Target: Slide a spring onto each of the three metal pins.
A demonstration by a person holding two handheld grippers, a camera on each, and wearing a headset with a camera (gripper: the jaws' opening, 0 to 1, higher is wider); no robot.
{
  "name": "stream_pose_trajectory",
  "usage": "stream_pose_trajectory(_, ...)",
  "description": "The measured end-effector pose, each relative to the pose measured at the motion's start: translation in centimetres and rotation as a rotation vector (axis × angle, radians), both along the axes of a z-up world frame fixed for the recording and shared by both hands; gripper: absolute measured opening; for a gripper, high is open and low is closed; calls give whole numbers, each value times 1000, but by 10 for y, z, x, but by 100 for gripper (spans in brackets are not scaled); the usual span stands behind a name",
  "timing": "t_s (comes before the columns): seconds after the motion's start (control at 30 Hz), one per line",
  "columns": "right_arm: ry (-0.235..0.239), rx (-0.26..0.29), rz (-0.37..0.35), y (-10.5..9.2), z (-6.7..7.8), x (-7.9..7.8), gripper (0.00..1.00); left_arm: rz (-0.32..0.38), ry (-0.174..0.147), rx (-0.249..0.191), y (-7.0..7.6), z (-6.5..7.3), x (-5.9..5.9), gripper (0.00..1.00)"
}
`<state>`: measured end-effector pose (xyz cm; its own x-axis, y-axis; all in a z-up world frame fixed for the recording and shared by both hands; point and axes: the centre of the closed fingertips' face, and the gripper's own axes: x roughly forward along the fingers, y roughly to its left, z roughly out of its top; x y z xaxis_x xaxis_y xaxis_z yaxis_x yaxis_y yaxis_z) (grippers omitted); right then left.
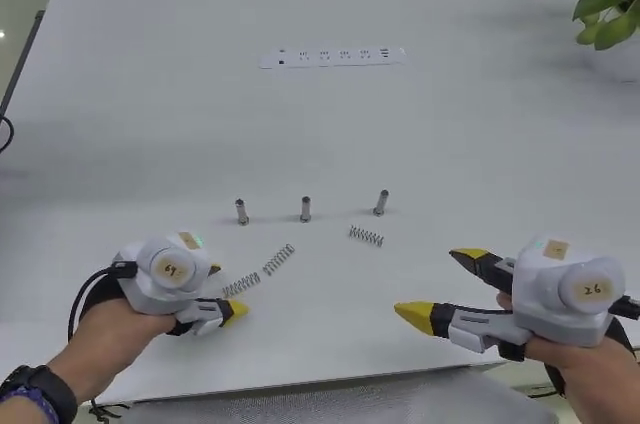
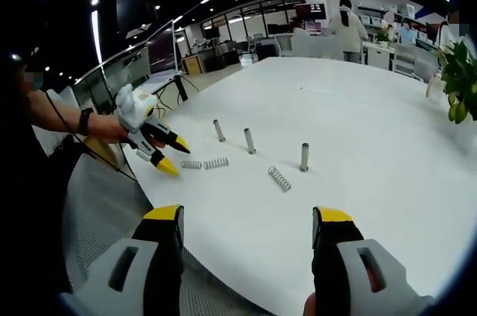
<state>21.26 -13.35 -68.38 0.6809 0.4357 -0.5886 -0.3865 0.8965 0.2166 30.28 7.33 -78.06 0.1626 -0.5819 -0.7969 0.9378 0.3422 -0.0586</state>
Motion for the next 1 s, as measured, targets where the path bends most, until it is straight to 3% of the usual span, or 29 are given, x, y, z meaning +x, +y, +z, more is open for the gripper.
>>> stream_pose_trajectory(0.3,2,-1,-8,-5,-1,-1,69,1,2,29,2,-11,0,22)
stream_pose_trajectory(0.4,2,0,-7,-4,-1,-1,68,13,4,19,1,-11,3,19)
stream_pose_trajectory(0.67,1,2,-5,-2,-1,-1,68,19,-18,38,2,-12,6,3)
stream_pose_trajectory(1.0,0,-1,-3,-5,1,-1,69,26,-5,35,0,-12,6,2)
